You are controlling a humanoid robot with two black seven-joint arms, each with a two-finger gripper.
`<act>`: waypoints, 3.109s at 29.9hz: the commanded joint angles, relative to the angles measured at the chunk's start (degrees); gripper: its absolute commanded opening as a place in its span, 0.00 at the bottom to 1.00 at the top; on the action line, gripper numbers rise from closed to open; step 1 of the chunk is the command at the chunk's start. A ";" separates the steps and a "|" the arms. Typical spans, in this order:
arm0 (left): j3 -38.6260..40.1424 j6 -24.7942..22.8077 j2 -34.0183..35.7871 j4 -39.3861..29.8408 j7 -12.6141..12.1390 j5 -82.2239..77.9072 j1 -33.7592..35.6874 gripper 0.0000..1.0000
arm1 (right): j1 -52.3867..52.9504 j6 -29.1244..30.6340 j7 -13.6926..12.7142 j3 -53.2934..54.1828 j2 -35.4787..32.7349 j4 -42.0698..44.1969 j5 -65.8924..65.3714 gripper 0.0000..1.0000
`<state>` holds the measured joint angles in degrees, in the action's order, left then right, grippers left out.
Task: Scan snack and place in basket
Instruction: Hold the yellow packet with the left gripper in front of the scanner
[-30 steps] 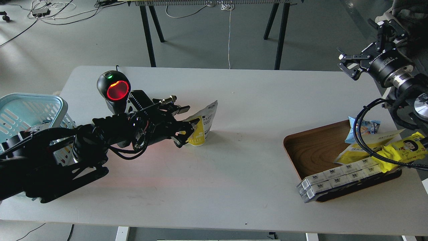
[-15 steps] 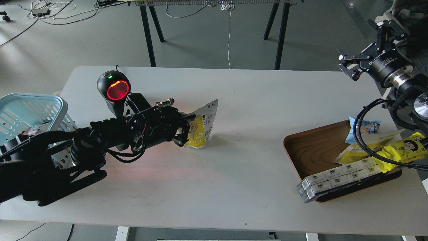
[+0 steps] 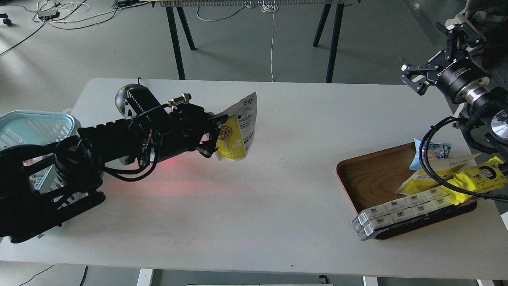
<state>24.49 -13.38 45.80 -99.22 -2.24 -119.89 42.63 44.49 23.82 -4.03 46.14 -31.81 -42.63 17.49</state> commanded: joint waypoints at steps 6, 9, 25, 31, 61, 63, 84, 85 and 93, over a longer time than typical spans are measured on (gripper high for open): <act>-0.05 0.02 7.28 -1.68 0.83 7.30 -0.18 0.02 | 0.25 0.00 -0.01 0.00 0.00 0.01 0.00 0.98; -0.05 0.55 8.25 -1.68 0.83 8.62 -0.35 0.02 | 0.25 0.00 -0.01 0.00 0.00 -0.08 0.00 0.98; 0.04 4.50 9.39 -1.68 1.71 10.29 -1.76 0.02 | 0.43 0.00 -0.19 -0.17 0.00 -0.08 -0.09 0.98; -0.14 4.42 11.86 -1.68 2.41 10.29 -1.50 0.02 | 0.34 0.00 -0.19 -0.17 0.00 -0.08 0.00 0.98; -0.58 0.20 9.76 -1.59 1.18 9.59 3.07 0.02 | 0.34 0.00 -0.19 -0.26 0.00 0.10 -0.09 0.98; -0.58 0.37 9.31 -1.59 0.66 9.59 3.07 0.02 | 0.34 0.00 -0.19 -0.26 0.00 0.10 -0.09 0.98; -1.72 -0.68 14.06 -1.68 2.76 7.13 2.64 0.02 | 0.43 0.00 -0.19 -0.26 0.00 0.10 -0.09 0.98; -1.72 -0.94 14.23 -1.68 2.94 7.04 2.64 0.02 | 0.43 0.00 -0.19 -0.26 -0.09 0.10 -0.09 0.98; -1.99 -1.21 16.52 -1.68 6.71 3.00 2.81 0.02 | 0.43 0.00 -0.19 -0.26 0.00 0.10 -0.09 0.98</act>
<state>22.53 -14.55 61.72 -100.91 2.91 -114.98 45.39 44.91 23.82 -4.22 45.88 -31.84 -42.54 17.40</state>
